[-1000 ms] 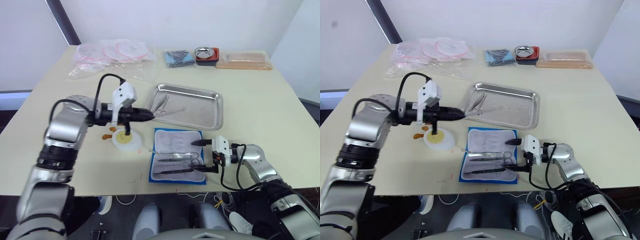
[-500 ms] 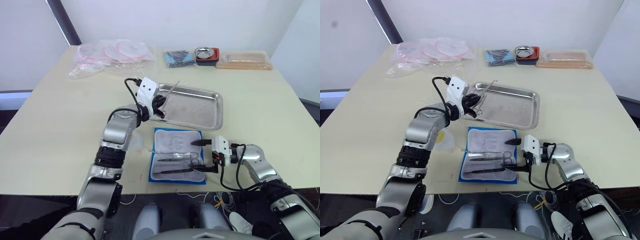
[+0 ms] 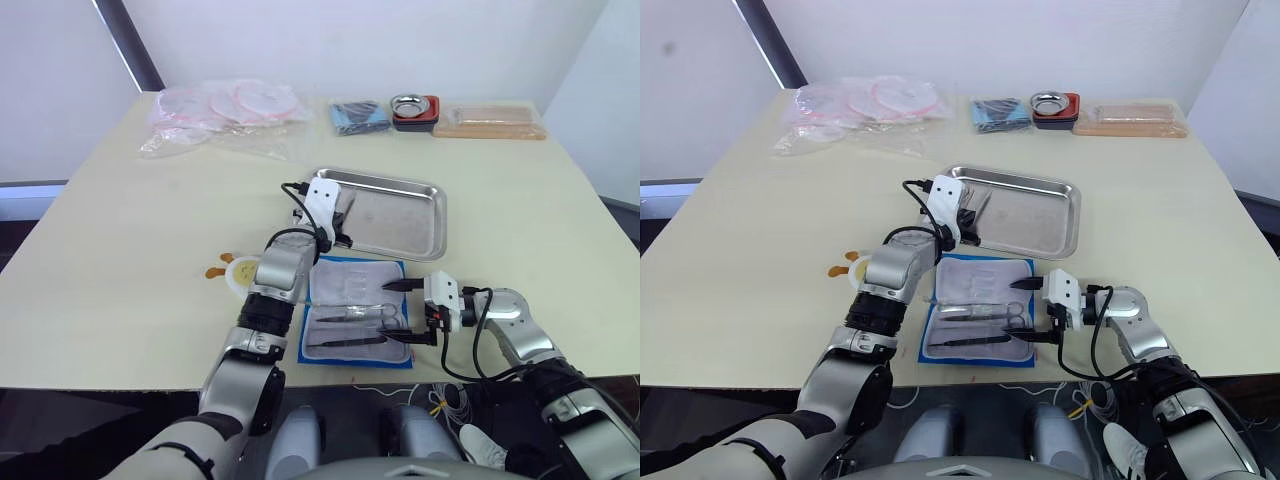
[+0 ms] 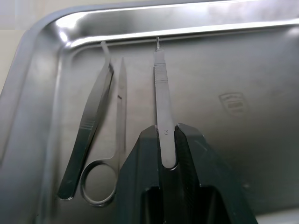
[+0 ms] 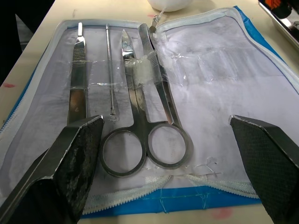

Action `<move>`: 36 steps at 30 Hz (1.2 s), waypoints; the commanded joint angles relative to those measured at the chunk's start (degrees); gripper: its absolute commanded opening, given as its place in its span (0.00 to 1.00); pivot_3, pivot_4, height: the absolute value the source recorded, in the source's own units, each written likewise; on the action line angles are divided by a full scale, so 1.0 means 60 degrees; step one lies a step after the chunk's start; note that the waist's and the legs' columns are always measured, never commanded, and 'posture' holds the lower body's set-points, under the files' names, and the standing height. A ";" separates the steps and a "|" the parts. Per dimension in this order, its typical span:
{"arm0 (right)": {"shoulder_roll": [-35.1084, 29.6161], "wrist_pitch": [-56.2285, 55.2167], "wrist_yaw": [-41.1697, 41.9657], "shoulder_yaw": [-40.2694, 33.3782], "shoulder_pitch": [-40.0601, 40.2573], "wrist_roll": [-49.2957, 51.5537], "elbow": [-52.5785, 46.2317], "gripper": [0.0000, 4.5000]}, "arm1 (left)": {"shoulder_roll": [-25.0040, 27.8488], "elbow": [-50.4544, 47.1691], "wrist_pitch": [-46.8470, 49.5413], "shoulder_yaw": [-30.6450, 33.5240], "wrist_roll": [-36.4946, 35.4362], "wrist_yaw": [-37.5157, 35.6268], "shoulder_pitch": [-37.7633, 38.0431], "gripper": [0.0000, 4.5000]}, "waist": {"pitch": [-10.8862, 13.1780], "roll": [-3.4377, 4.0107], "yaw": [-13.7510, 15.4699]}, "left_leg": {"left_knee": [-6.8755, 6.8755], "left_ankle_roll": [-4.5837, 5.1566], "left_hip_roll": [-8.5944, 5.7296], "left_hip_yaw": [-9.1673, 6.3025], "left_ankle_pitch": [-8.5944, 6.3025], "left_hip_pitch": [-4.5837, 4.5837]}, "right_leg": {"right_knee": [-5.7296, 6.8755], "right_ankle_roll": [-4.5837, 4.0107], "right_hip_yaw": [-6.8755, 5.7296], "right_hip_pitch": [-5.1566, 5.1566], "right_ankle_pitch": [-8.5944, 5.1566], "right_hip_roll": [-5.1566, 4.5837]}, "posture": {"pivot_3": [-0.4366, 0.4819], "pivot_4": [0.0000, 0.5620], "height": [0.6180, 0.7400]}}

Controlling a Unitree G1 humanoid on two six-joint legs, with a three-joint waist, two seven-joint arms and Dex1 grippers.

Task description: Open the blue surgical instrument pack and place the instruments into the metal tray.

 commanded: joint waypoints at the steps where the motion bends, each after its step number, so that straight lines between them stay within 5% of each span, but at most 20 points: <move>1: -0.0356 0.0590 -0.0231 0.0762 0.0868 -0.1452 0.1296 1.00 | -0.0317 0.0297 -0.0174 0.0204 -0.0083 0.0306 -0.0325 0.00 | 0.0000 0.0000 0.0001 | 0.0000 0.0000 0.0000 0.0000 0.0000 0.0000 | 0.0000 0.0000 0.0000 0.0000 0.0000 0.0000 | 0.48 0.27 1.00; 10: -0.0403 0.0607 -0.0252 0.0758 0.0912 -0.1450 0.1238 1.00 | -0.0571 0.0439 0.0005 0.0412 -0.0114 0.0485 -0.0226 0.00 | -0.0036 0.0056 -0.0004 | 0.0001 -0.0001 -0.0002 0.0002 0.0000 0.0002 | 0.0000 0.0001 0.0000 0.0002 0.0000 0.0001 | 0.48 0.27 1.00; 11: -0.0389 0.0610 -0.0257 0.0763 0.0907 -0.1449 0.1242 1.00 | -0.0570 0.0354 0.0027 0.0419 -0.0077 0.0550 -0.0166 0.18 | -0.0038 0.0058 -0.0004 | 0.0001 -0.0001 -0.0002 0.0001 0.0000 0.0002 | 0.0000 0.0001 0.0000 0.0002 0.0000 0.0002 | 0.48 0.27 1.00; 15: -0.0315 0.0618 -0.0264 0.0798 0.0858 -0.1450 0.1284 1.00 | -0.0506 0.0163 0.0011 0.0353 0.0017 0.0670 -0.0032 0.47 | -0.0052 0.0073 -0.0006 | 0.0001 -0.0001 -0.0002 0.0003 0.0000 0.0003 | 0.0000 0.0001 0.0003 0.0002 0.0000 0.0002 | 0.48 0.27 1.00; 25: -0.0219 0.0576 -0.0331 0.0823 0.0798 -0.1457 0.1385 1.00 | -0.0436 -0.0382 -0.0415 0.0207 -0.0100 0.0301 0.0019 0.47 | -0.0057 0.0079 -0.0006 | 0.0001 -0.0002 -0.0002 -0.0001 0.0000 0.0003 | 0.0000 0.0001 0.0001 0.0002 0.0000 0.0006 | 0.48 0.27 1.00; 36: -0.0216 0.0541 -0.0370 0.0812 0.0841 -0.1440 0.1375 1.00 | 0.1597 -0.1251 -0.2015 -0.0145 -0.1155 -0.4201 0.0480 0.47 | -0.0056 0.0081 -0.0029 | -0.0001 -0.0003 0.0002 -0.0001 0.0000 0.0003 | 0.0000 -0.0033 0.0003 0.0000 -0.0019 0.0008 | 0.48 0.27 1.00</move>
